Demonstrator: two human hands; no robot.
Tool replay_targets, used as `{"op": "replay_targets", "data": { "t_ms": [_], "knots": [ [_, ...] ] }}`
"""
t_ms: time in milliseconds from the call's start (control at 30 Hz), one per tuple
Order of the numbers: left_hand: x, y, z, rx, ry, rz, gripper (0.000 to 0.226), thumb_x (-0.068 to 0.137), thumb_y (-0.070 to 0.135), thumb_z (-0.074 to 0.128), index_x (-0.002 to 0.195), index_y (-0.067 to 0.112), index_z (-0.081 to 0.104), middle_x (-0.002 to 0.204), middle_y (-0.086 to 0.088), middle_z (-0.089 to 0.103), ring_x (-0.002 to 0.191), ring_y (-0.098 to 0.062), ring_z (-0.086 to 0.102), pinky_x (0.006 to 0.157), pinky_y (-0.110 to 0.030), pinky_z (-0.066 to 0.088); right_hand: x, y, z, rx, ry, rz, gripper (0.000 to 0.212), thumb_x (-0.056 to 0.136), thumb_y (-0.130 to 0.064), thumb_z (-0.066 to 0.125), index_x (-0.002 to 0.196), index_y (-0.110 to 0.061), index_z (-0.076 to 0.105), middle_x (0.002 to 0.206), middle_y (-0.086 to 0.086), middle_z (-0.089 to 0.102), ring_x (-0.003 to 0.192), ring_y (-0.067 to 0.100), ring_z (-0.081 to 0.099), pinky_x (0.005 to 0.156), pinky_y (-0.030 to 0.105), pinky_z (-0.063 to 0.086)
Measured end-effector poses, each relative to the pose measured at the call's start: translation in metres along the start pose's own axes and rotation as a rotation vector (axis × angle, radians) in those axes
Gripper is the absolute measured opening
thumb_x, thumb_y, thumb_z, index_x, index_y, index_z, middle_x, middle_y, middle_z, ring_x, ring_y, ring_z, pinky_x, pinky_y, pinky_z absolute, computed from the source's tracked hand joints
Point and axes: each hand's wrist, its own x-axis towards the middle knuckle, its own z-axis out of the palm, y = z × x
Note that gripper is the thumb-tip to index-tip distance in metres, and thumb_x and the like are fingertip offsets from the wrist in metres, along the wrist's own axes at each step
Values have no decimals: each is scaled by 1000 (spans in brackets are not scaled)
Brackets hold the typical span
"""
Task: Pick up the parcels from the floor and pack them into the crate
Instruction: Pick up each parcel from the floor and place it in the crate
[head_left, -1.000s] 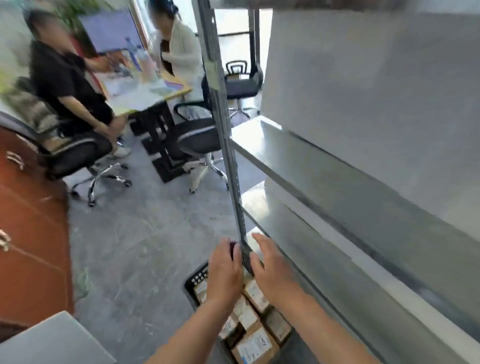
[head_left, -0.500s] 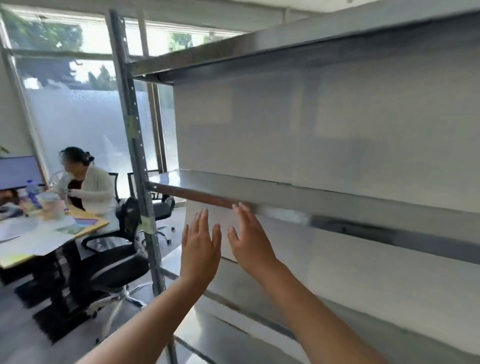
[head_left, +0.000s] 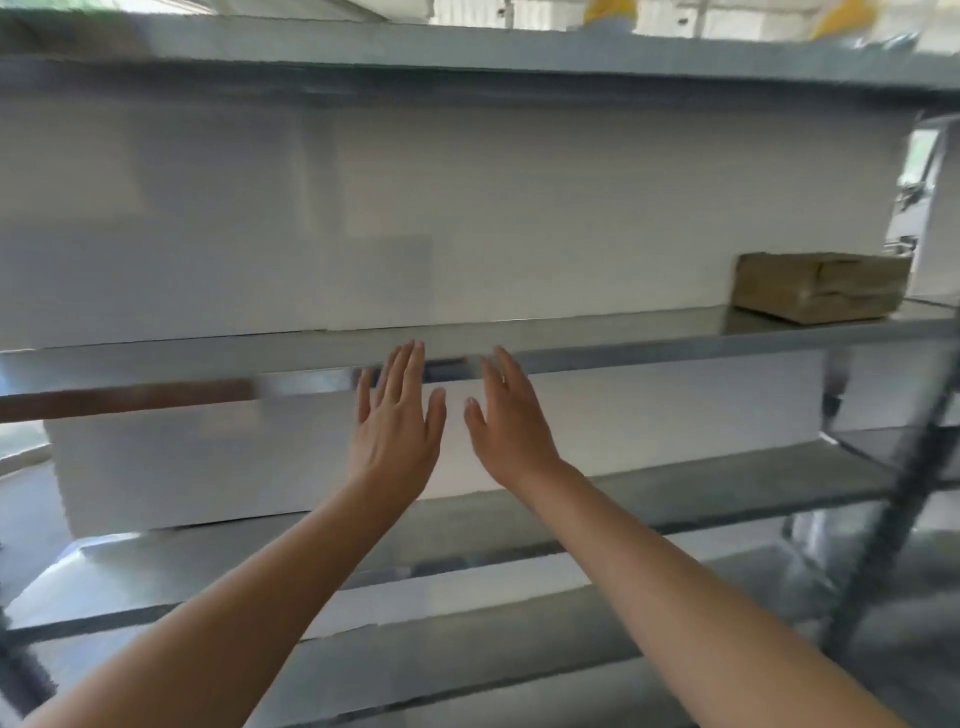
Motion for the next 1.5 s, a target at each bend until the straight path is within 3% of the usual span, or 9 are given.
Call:
{"op": "replay_targets", "data": {
  "t_ms": [167, 333, 500, 667, 1000, 1300, 1500],
  "knots": [
    [0, 116, 41, -85, -64, 167, 60, 103, 44, 13, 156, 18, 3, 164, 4, 2, 150, -8, -4, 123, -38, -3, -51, 86, -95, -124, 106, 158, 56, 102, -30, 44, 152, -15, 24, 163, 4, 9, 150, 22, 10, 121, 38, 20],
    [-9, 257, 101, -218, -129, 319, 57, 104, 36, 21, 155, 12, 15, 163, -3, 14, 150, -13, 7, 123, -41, -1, -123, 188, -202, -298, 140, 334, 61, 101, -32, 45, 154, -16, 20, 163, 4, 1, 149, 25, 4, 122, 41, 11],
    [-50, 421, 166, -411, -178, 503, 53, 104, 30, 29, 152, 9, 24, 160, -6, 24, 149, -17, 16, 121, -42, 1, -202, 293, -315, -457, 217, 576, 62, 98, -33, 47, 151, -12, 24, 161, 13, 6, 148, 32, 6, 121, 42, 10],
    [-118, 545, 231, -535, -326, 635, 54, 103, 32, 28, 152, 9, 24, 160, -5, 24, 149, -18, 17, 120, -45, 3, -290, 380, -391, -577, 254, 792, 60, 97, -31, 48, 150, -10, 28, 155, 12, 17, 145, 30, 17, 119, 38, 15],
    [-198, 672, 358, -522, -656, 765, 54, 103, 32, 30, 153, 10, 22, 161, -5, 21, 149, -17, 14, 121, -47, 2, -443, 514, -441, -531, 164, 1234, 60, 98, -39, 47, 149, -13, 29, 148, 8, 20, 139, 29, 21, 117, 39, 21],
    [-223, 799, 534, -462, -903, 805, 56, 104, 31, 33, 153, 8, 22, 160, -8, 22, 149, -20, 16, 121, -48, 5, -494, 680, -461, -449, 115, 1456, 55, 98, -33, 49, 146, -10, 34, 144, 11, 26, 135, 32, 25, 114, 40, 23],
    [-229, 846, 660, -339, -1080, 793, 55, 104, 29, 33, 153, 7, 21, 160, -11, 23, 149, -24, 17, 120, -49, 4, -519, 801, -428, -272, 89, 1670, 48, 97, -25, 50, 141, -8, 40, 140, 13, 31, 130, 32, 30, 110, 37, 26]
  ]
}}
